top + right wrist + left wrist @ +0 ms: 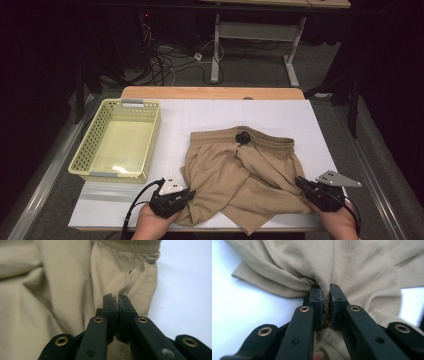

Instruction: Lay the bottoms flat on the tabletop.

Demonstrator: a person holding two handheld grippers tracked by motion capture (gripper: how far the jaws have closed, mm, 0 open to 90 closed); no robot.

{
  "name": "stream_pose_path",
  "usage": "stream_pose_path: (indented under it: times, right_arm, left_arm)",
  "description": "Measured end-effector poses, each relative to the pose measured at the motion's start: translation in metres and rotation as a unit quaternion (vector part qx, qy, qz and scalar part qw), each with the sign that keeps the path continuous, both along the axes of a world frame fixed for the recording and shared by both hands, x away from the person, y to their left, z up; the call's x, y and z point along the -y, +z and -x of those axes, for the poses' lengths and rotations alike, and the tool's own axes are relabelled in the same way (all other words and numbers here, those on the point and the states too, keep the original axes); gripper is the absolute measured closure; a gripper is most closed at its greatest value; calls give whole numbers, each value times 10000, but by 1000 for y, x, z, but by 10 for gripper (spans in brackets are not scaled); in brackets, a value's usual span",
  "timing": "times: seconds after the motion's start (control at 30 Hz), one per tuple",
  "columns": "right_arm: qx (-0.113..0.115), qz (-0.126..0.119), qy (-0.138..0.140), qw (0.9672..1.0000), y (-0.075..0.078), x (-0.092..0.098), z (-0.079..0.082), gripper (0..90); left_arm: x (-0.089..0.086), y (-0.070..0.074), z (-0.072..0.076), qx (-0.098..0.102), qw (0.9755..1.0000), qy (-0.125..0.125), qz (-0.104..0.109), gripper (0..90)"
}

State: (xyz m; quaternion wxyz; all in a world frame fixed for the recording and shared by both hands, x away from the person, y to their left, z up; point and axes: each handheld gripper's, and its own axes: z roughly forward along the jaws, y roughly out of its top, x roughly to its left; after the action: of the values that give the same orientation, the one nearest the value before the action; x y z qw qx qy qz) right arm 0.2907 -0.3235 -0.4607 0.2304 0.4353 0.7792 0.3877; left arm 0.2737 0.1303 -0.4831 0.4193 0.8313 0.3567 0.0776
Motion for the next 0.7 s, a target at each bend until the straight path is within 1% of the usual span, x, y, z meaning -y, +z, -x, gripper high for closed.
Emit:
stream_pose_path:
  times: [0.03, 0.1, 0.13, 0.17, 0.2, 0.23, 0.27, 0.33, 0.37, 0.43, 0.47, 0.5, 0.53, 0.57, 0.63, 0.67, 0.7]
  right_arm:
    - [3, -64, 27, 10000, 1, -1, 2, 868]
    - [42, -225, 92, 9997, 3, 0, 6, 864]
    - [58, -178, 111, 9998, 2, -1, 7, 852]
    - [83, -125, 108, 9998, 3, -1, 8, 805]
    - [90, -201, 83, 9997, 4, -1, 9, 722]
    - [121, -272, 56, 9995, 5, 1, 9, 659]
    - [150, -363, 44, 9992, 8, 3, 10, 631]
    - [199, -569, 30, 9982, 13, 6, 12, 583]
    - [256, -593, 17, 9979, 15, 7, 12, 571]
    - [289, -614, 13, 9977, 18, 9, 10, 561]
    - [297, -650, -22, 9974, 20, 10, 8, 559]
    - [303, -662, -50, 9973, 22, 12, 5, 555]
    - [317, -620, -72, 9975, 24, 13, 1, 553]
    - [304, -594, -112, 9977, 27, 15, -3, 552]
    - [327, -580, -216, 9975, 34, 20, -12, 552]
    - [359, -501, -258, 9978, 37, 22, -17, 545]
    - [372, -460, -303, 9978, 40, 23, -22, 536]
  left_arm:
    - [0, 1, 2, 31, 10000, 29, 9, 814]
    - [2, 3, 3, 100, 9999, 69, -75, 812]
    - [2, 4, 3, 118, 9999, 90, -66, 810]
    - [3, 5, 3, 169, 9998, 104, -35, 799]
    - [4, 7, 3, 192, 9998, 111, 23, 755]
    - [4, 11, 2, 195, 9997, 121, 106, 678]
    - [4, 15, 1, 226, 9994, 136, 207, 601]
    - [5, 23, -1, 371, 9984, 246, 342, 521]
    - [5, 27, -3, 436, 9980, 310, 343, 487]
    - [8, 32, -9, 477, 9977, 430, 228, 448]
    - [8, 35, -11, 524, 9972, 496, 220, 423]
    - [9, 38, -15, 535, 9968, 542, 247, 412]
    - [8, 41, -20, 545, 9965, 587, 260, 399]
    - [8, 44, -25, 579, 9955, 702, 280, 373]
    - [9, 48, -37, 564, 9940, 854, 383, 349]
    - [12, 50, -43, 544, 9938, 908, 354, 347]
    - [16, 51, -50, 532, 9941, 897, 309, 322]
